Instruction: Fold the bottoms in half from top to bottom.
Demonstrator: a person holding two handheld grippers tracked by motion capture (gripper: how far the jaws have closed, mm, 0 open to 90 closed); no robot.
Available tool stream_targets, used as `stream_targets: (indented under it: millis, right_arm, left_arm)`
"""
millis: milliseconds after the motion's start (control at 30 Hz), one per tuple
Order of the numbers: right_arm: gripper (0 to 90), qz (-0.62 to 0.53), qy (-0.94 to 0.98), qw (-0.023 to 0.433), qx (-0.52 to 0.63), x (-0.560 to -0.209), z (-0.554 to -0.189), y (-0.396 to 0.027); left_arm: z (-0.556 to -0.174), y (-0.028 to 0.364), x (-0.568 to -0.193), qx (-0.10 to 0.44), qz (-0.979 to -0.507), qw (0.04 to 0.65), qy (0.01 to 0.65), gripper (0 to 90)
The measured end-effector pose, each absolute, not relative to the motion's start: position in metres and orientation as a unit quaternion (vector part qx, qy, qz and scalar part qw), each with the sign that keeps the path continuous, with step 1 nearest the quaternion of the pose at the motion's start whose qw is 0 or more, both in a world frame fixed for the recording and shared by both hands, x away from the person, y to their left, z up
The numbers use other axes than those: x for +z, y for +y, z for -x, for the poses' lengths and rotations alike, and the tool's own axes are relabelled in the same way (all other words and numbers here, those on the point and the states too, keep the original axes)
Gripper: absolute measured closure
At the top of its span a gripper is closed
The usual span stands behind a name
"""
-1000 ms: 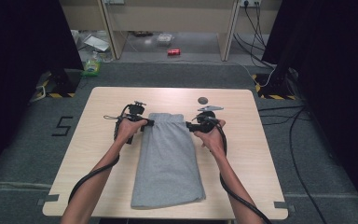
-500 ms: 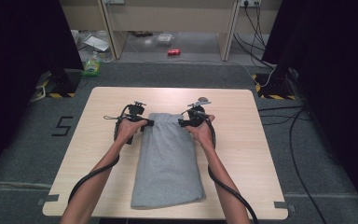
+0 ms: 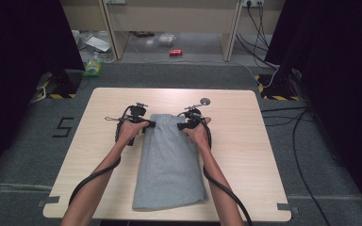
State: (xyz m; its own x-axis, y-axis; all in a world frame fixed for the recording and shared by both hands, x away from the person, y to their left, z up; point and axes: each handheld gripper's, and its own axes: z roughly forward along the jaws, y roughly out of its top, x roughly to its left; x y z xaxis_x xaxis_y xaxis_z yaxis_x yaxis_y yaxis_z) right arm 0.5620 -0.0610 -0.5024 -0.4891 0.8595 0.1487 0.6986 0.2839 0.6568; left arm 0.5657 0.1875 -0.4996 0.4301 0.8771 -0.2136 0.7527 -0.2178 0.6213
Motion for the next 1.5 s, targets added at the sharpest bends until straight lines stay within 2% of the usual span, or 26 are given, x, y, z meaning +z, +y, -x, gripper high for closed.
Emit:
stream_targets:
  millis: [167,400,567,867,1133,1500]
  right_arm:
    - [52.0,-0.491,0.794,0.113,0.34,-0.502,-0.562,-0.059]
    - [71.9,-0.506,0.783,0.08,0.353,-0.502,-0.562,-0.059]
    - [78.2,-0.515,0.77,0.074,0.369,-0.504,-0.559,-0.061]
    - [79.9,-0.514,0.757,0.082,0.395,-0.489,-0.558,-0.068]
    - [80.0,-0.503,0.742,0.097,0.432,-0.465,-0.559,-0.079]
    - [80.0,-0.459,0.744,0.105,0.475,-0.441,-0.53,-0.089]
  left_arm:
    - [-0.566,0.187,-0.499,0.093,-0.775,0.338,0.526,65.2]
    - [-0.565,0.187,-0.5,0.095,-0.775,0.344,0.522,66.9]
    - [-0.564,0.186,-0.499,0.101,-0.775,0.347,0.519,69.3]
    - [-0.564,0.184,-0.484,0.109,-0.766,0.373,0.512,72.3]
    - [-0.562,0.181,-0.452,0.129,-0.76,0.4,0.496,72.3]
    - [-0.526,0.19,-0.425,0.145,-0.768,0.438,0.444,72.2]
